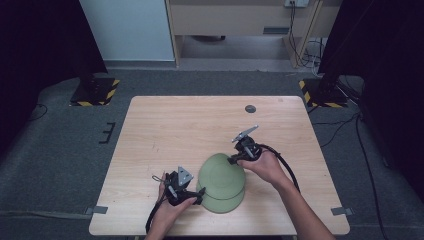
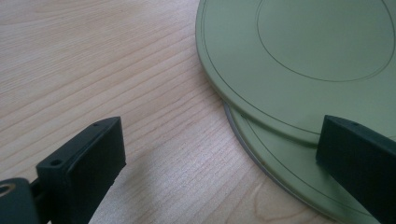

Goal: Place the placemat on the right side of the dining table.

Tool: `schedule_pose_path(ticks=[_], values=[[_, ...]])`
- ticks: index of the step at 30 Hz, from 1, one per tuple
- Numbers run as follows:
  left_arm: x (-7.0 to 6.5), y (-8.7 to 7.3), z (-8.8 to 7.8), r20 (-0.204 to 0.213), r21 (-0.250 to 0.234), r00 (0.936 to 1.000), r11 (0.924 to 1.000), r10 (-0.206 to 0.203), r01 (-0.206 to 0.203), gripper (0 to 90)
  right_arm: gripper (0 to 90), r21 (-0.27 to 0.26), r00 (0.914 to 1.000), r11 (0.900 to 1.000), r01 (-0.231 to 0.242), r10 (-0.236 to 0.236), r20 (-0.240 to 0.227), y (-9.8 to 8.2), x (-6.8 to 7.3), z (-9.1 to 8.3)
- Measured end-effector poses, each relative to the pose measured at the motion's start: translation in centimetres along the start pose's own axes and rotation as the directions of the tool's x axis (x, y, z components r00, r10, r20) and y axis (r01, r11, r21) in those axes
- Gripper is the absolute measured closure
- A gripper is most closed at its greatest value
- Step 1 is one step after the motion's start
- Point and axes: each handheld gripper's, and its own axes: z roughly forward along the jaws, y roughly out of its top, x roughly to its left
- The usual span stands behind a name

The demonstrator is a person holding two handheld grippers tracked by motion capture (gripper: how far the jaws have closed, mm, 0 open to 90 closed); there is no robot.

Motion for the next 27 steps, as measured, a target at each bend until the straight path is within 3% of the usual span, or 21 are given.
schedule_pose_path(ticks=[13, 27], values=[[-0.1, 0.0, -0.1, -0.004, -0.001, 1.0, 1.0, 0.002, -0.002, 1.2, 85.7, -0.03, 0.9999, 0.999, -0.015, 0.015, -0.007, -0.2, -0.4, -1.4], [-0.1, 0.0, -0.2, -0.01, -0.005, 0.9999, 1.0, 0.007, -0.007, 1.8, 85.7, -0.059, 0.9999, 0.998, -0.015, 0.015, -0.001, 0.3, 0.2, -3.5]])
